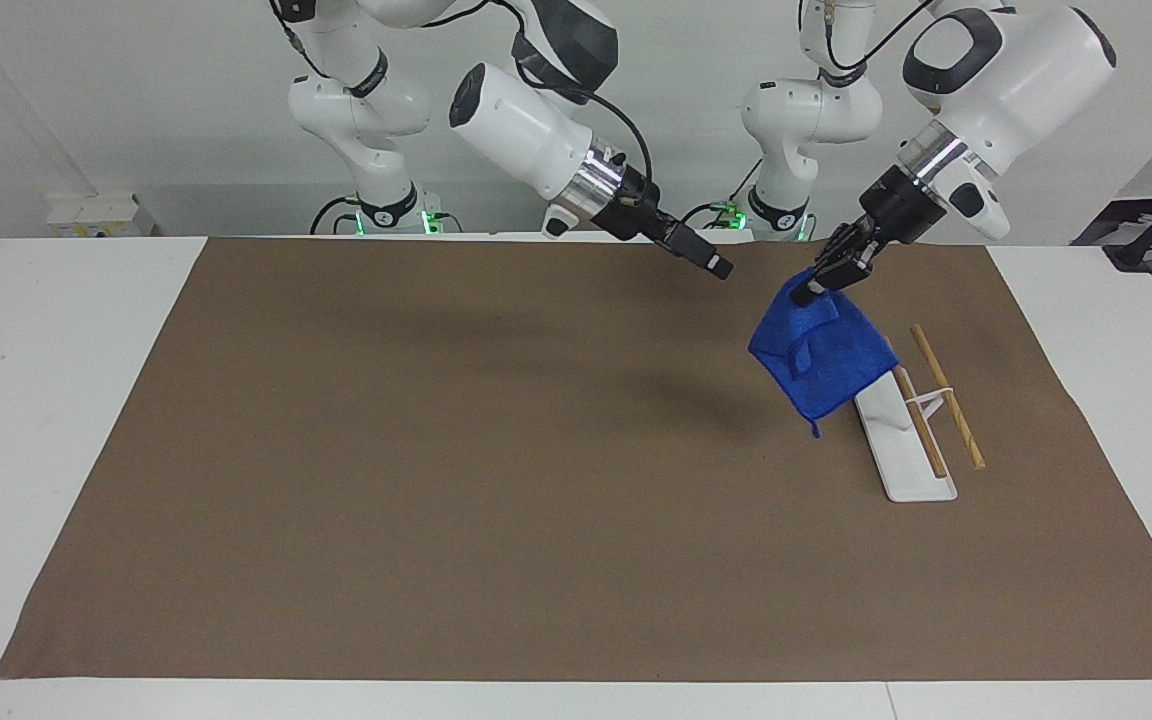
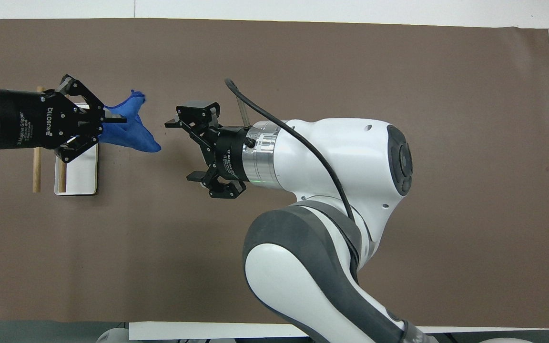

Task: Right arm passes towel to left arm to hang
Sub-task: 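Open the right gripper and withdraw it while the left gripper holds towel, then lower the towel over the wooden dowels with the left gripper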

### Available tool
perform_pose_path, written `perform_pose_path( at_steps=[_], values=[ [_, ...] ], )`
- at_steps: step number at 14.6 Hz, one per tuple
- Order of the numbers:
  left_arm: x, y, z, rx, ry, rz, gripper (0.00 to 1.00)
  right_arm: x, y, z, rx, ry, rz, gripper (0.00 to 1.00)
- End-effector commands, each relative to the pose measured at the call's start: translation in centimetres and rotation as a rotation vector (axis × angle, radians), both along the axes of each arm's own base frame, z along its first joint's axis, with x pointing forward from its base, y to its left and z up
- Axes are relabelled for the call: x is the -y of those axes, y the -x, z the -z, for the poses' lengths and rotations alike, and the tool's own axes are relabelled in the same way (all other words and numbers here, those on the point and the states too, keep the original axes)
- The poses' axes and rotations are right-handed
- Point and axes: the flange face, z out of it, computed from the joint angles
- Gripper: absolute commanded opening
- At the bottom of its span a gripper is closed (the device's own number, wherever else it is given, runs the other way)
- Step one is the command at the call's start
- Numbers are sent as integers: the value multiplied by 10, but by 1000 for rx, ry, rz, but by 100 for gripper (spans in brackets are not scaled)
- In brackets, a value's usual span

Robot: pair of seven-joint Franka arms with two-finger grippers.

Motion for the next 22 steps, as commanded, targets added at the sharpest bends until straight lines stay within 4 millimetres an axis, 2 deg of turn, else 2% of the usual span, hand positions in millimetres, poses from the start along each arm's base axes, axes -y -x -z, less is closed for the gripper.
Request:
perform_pose_path(
  at_steps=[1, 3, 5, 7, 9, 10, 11, 13, 14, 15, 17, 18, 19, 22],
  values=[
    [-5, -9, -3, 116, 27, 75, 0, 13, -3, 18, 135, 135, -105, 100],
    [-14, -14, -6, 145, 38, 40, 0, 30, -7, 32, 238, 268, -228, 100],
    [-16, -12, 0, 125, 38, 33, 1, 66, -21, 38, 291, 417, -370, 100],
    [-21, -9, 8, 65, 47, -37, 1, 115, -33, 45, 325, 549, -559, 100],
    [-28, -2, 18, 2, 57, -117, 1, 175, -45, 50, 323, 604, -711, 100],
    [-47, 0, 25, -4, 53, -162, 1, 211, -52, 53, 306, 625, -759, 100],
    [-61, 4, 33, -16, 49, -198, 1, 245, -54, 45, 295, 682, -783, 100],
    [-71, 11, 50, 3, 37, -258, 1, 298, -55, 34, 276, 816, -860, 100],
    [-73, 10, 58, 2, 34, -291, 1, 318, -56, 28, 277, 839, -872, 100],
    [-77, 9, 67, -10, 35, -345, 1, 341, -60, 13, 296, 855, -850, 100],
    [-87, 5, 69, -36, 59, -464, 0, 385, -60, -9, 291, 857, -842, 100],
    [-97, 4, 69, -39, 64, -504, 0, 399, -59, -23, 305, 854, -869, 100],
    [-104, 6, 77, -49, 58, -518, 0, 412, -57, -29, 294, 848, -873, 100],
    [-133, 5, 83, -39, 48, -575, 1, 429, -51, -42, 273, 868, -862, 100]
  ],
)
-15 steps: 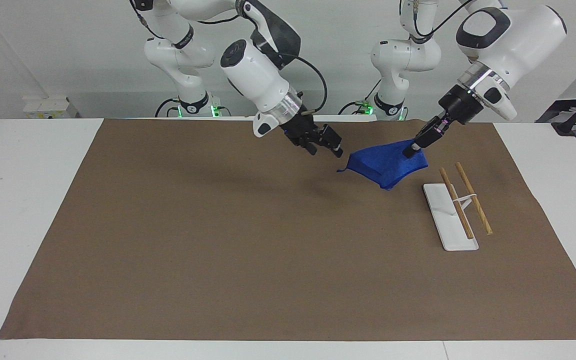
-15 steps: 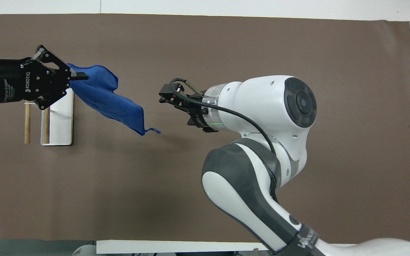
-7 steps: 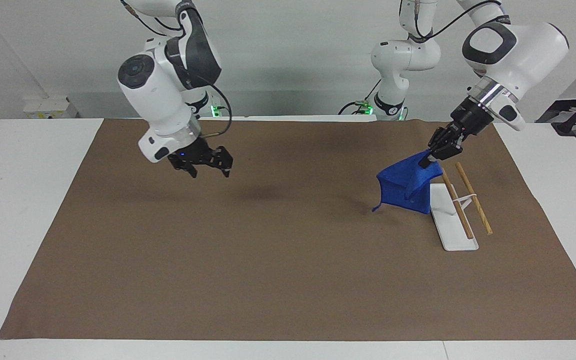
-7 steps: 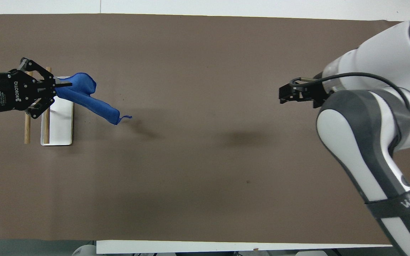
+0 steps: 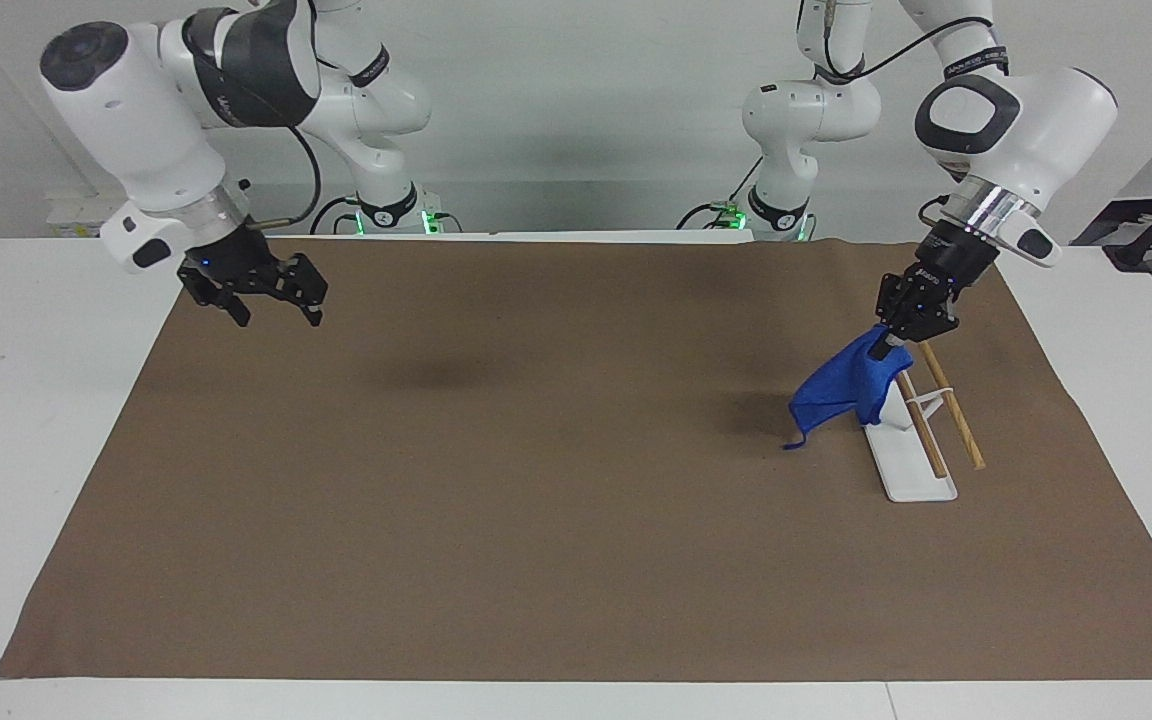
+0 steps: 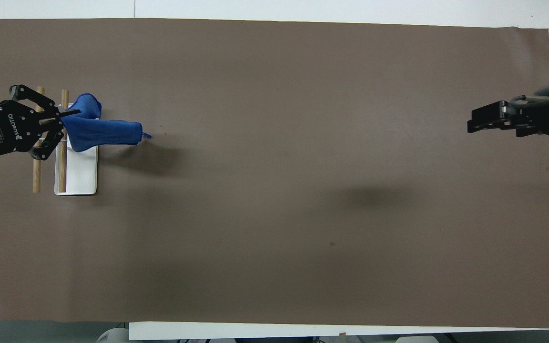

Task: Right arm passes towel to left arm to hang
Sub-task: 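Lower the towel over the wooden dowels with the left gripper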

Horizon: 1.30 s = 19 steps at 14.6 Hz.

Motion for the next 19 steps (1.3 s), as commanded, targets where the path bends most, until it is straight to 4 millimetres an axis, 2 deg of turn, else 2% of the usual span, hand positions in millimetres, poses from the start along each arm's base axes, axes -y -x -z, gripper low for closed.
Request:
perform_pose_path(
  at_steps=[1, 3, 5, 6, 10, 12, 14, 15, 19],
  values=[
    [-23, 9, 5, 29, -12, -48, 1, 8, 3, -9, -19, 66, -15, 100],
    [-45, 13, 18, 36, -38, -69, 1, 10, 5, -10, -32, 73, -14, 100],
    [-54, 13, 20, 53, -57, -53, 0, 10, 5, -8, -37, 72, -16, 100],
    [-69, 13, 17, 68, -68, -70, 0, 10, 5, -8, -36, 72, -17, 100],
    [-81, 2, 12, 148, -126, -68, 1, 7, 5, -8, -38, 72, -25, 100],
    [-83, 0, 10, 189, -167, -10, 1, 7, 5, -8, -39, 72, -25, 100],
    [-104, 2, 10, 219, -210, 16, 1, 5, 6, -8, -47, 72, -29, 100],
    [-108, 2, 9, 239, -235, 37, 1, 4, 6, -7, -50, 72, -30, 100],
    [-115, -2, 10, 301, -317, 77, 0, 0, 6, -9, -48, 72, -38, 100]
  ],
)
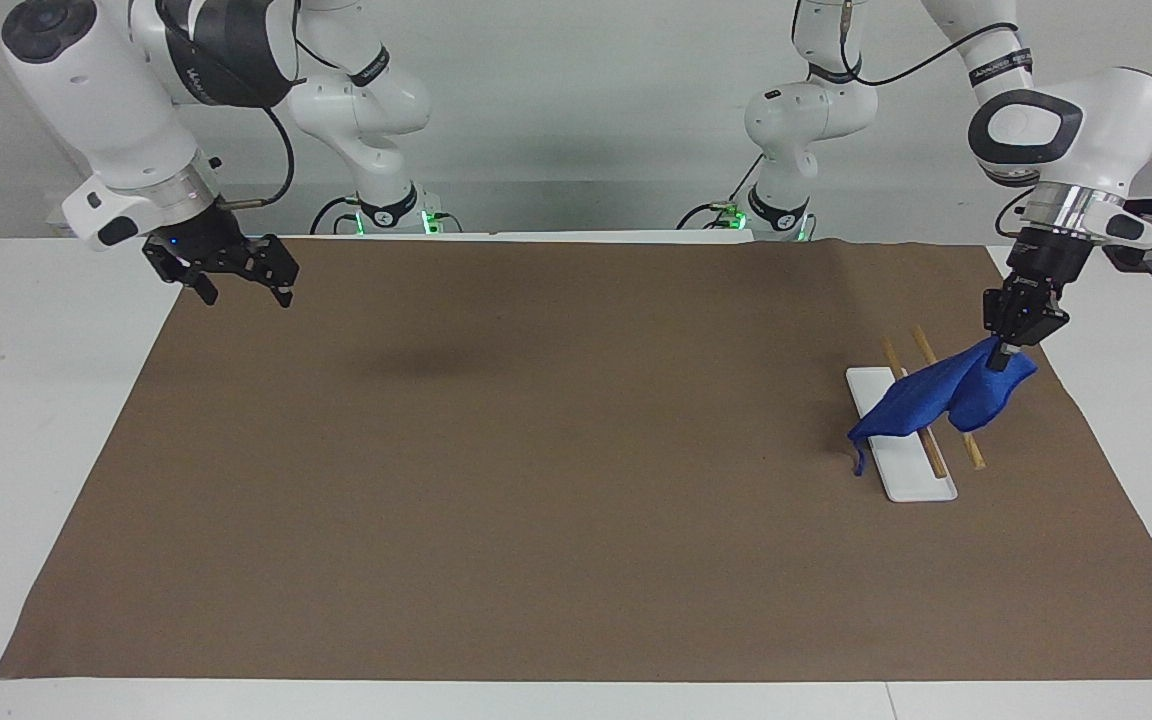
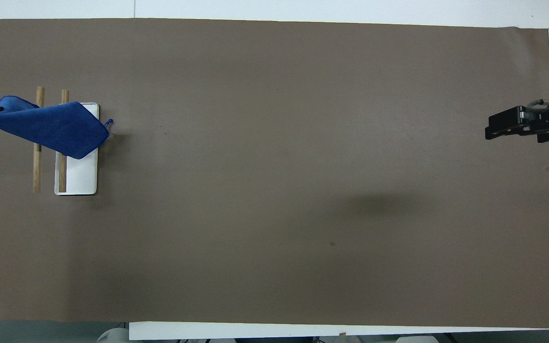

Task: Right arm passes towel to left arm to hang
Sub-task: 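Lower the towel over the wooden dowels with the left gripper, then release the towel onto the dowels and withdraw the left gripper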

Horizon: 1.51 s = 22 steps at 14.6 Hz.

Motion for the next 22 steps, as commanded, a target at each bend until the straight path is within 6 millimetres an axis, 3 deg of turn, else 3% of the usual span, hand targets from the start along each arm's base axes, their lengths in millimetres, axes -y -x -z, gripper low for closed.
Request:
perform_pose_path(
  at_steps=[1, 4, 9, 17, 22],
  values=[
    [-5, -5, -1, 63, -75, 27, 0, 0, 1, -4, -8, 14, -18, 100],
    [-25, 0, 4, 68, -108, 29, 0, 0, 1, -4, -10, 14, -19, 100],
    [-63, 17, 29, 56, -192, 54, 0, -1, 4, -3, -36, 10, -19, 100],
    [-66, 34, 83, 33, -308, 82, 1, -1, 3, -3, -31, 10, -18, 100],
    [-76, 41, 92, 27, -345, 119, 4, -1, 2, -3, -28, 9, -14, 100]
  ],
)
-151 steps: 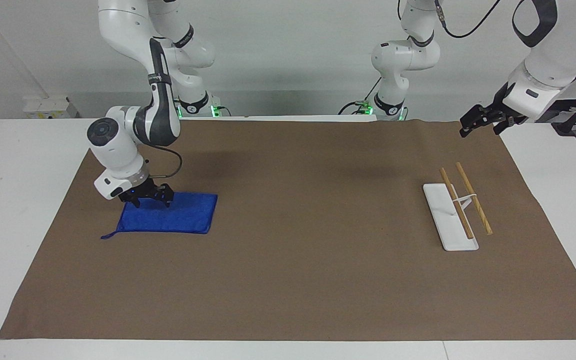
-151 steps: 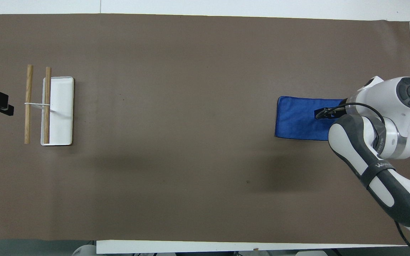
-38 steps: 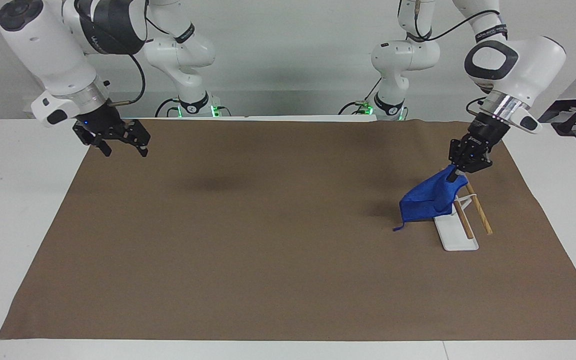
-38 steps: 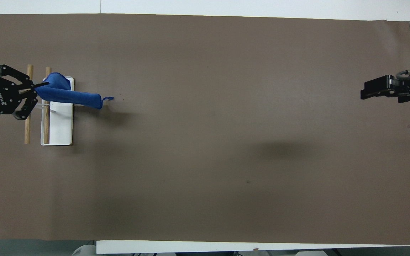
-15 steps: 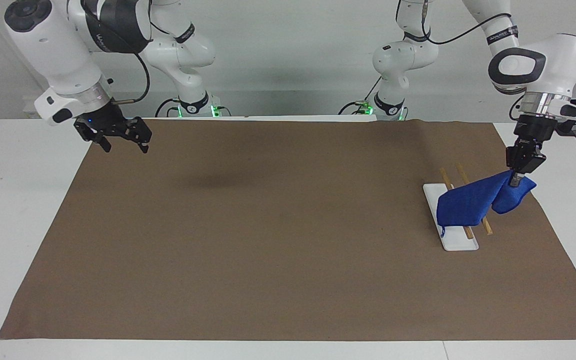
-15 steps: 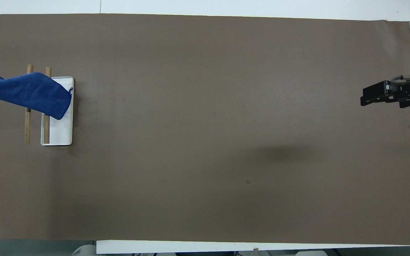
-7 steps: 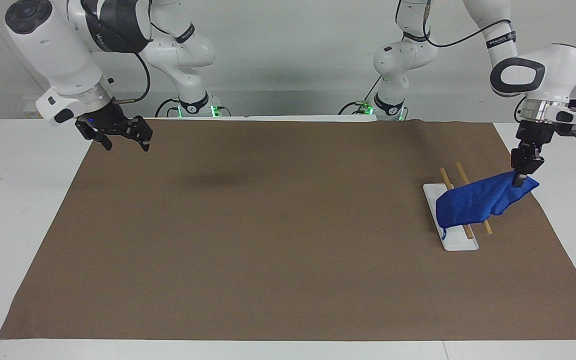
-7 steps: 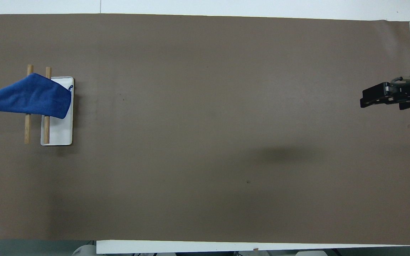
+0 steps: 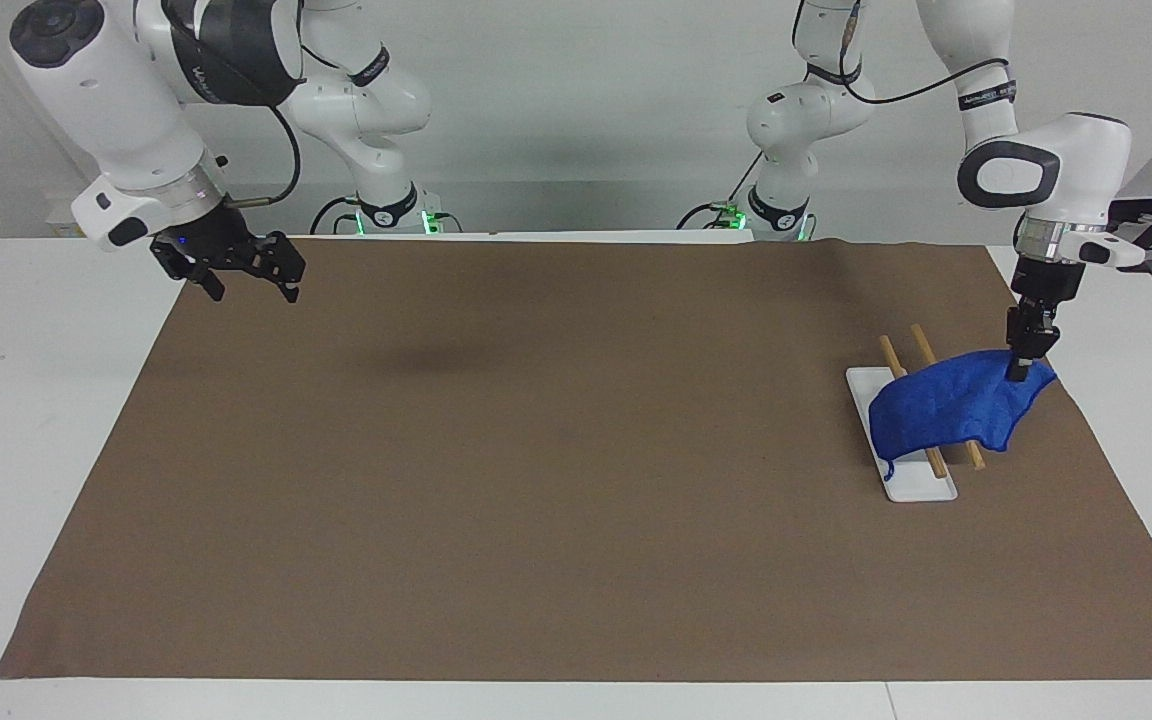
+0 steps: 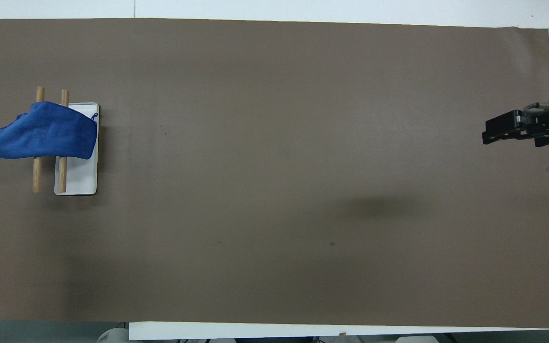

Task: Right arm passes towel to left arm to hang

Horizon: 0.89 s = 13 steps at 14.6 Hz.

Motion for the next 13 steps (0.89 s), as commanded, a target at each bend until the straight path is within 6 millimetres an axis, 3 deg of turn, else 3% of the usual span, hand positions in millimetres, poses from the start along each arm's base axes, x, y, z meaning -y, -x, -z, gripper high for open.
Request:
perform_pose_path(
  at_steps=[1, 2, 3, 4, 7, 10, 13],
  values=[
    [-13, 8, 4, 3, -37, 14, 11, 2, -1, -4, 3, 10, -8, 100],
    [-14, 8, 3, 3, -35, 15, 22, 5, -3, -5, 14, 12, -2, 100],
    [-14, 8, 3, 0, -30, 17, 73, 9, -4, -7, 30, 17, 1, 100],
    [-16, 8, 2, 3, -30, 13, 98, 22, -4, -7, 36, 19, 20, 100],
    [-34, -2, -8, 10, -17, -3, 99, 44, -3, -10, 45, 14, -20, 100],
    [-32, -14, -26, 20, 5, 30, 99, 44, -2, -13, 51, 16, -24, 100],
    [-31, -30, -58, 37, -43, 96, 99, 39, 2, -20, 64, 6, -24, 100]
  ],
)
